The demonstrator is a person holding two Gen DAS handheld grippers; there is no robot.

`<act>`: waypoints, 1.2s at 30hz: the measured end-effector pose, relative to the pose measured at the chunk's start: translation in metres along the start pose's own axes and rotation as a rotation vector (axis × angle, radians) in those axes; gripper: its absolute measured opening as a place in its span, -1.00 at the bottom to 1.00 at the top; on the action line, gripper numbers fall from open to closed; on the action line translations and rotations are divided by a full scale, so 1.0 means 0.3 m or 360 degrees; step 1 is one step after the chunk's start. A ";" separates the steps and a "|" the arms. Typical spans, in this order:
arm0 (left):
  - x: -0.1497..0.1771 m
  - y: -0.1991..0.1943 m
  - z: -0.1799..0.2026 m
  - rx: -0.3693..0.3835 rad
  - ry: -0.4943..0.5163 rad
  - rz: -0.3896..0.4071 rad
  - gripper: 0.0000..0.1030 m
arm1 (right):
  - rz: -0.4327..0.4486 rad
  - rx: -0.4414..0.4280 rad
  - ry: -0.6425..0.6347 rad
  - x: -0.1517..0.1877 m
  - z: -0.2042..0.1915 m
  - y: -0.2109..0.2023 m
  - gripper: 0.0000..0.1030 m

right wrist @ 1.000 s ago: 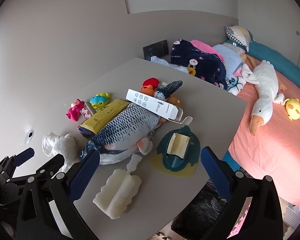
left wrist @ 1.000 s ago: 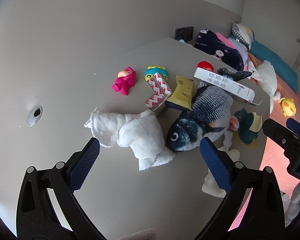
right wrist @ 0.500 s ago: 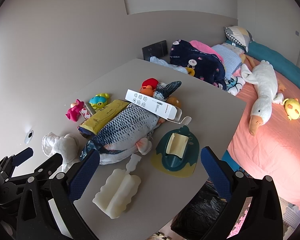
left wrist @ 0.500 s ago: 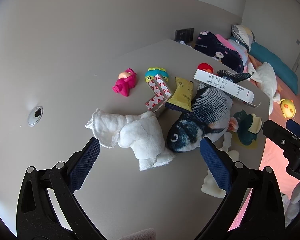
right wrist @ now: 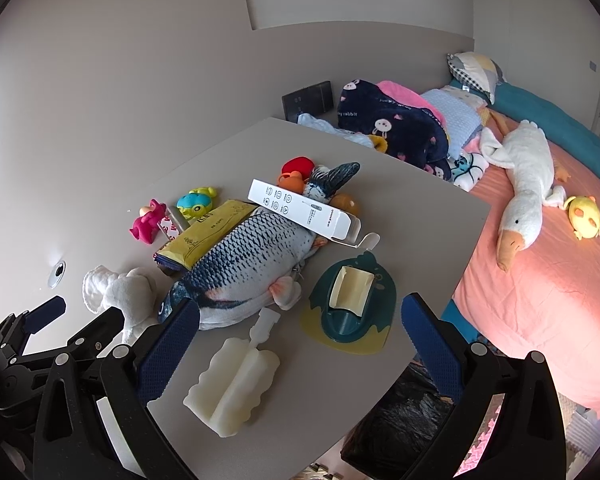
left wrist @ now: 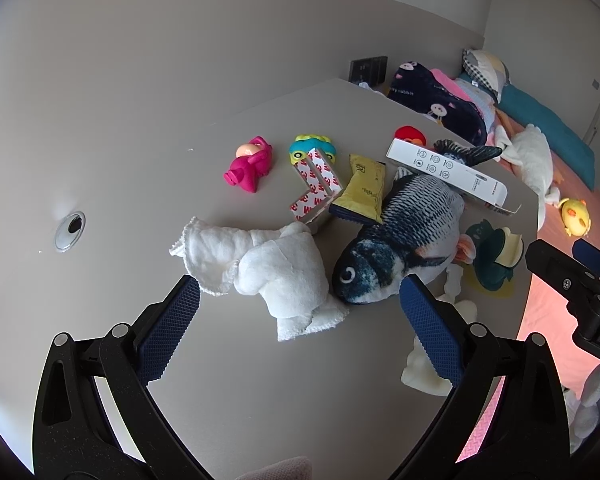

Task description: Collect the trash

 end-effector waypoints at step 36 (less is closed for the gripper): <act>0.007 0.000 0.000 -0.0003 -0.0003 -0.0003 0.88 | -0.0008 -0.0002 0.0001 -0.011 0.008 0.007 0.95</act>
Point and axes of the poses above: each gripper's, at about its wrist camera, not at the fingertips, and y roughly the way its jaws point, z to its right, x to its underside, the point moved 1 cm from there along y, roughly the way its jaws point, and after that the axes turned 4 degrees about z, right-handed, at the moved point
